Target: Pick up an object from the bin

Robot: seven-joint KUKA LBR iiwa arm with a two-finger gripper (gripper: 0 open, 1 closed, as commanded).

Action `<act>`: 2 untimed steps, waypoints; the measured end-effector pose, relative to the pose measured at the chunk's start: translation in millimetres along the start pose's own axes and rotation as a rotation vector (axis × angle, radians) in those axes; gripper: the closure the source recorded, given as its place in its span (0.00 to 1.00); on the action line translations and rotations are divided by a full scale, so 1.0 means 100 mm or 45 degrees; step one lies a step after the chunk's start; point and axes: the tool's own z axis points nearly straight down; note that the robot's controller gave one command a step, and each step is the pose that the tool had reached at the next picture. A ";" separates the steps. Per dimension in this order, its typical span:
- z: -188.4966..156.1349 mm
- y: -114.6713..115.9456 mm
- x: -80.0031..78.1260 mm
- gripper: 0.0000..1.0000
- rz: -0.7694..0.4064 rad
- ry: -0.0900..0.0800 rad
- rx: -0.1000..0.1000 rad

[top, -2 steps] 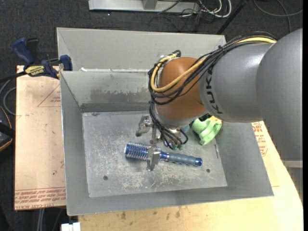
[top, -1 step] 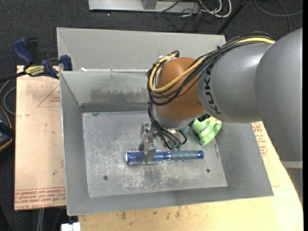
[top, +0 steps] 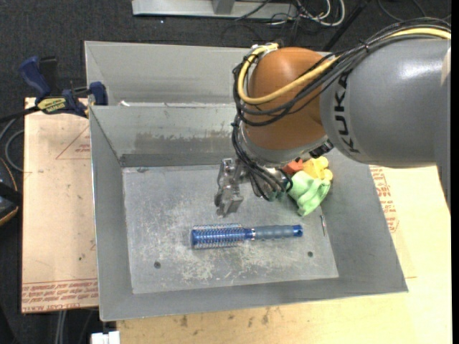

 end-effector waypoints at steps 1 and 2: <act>0.05 0.00 0.02 0.00 0.001 0.010 0.001; 1.24 -0.46 0.25 0.00 -0.401 0.003 -0.002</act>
Offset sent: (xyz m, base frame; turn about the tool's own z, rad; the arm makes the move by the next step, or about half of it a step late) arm 0.0000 0.0000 0.0000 0.0000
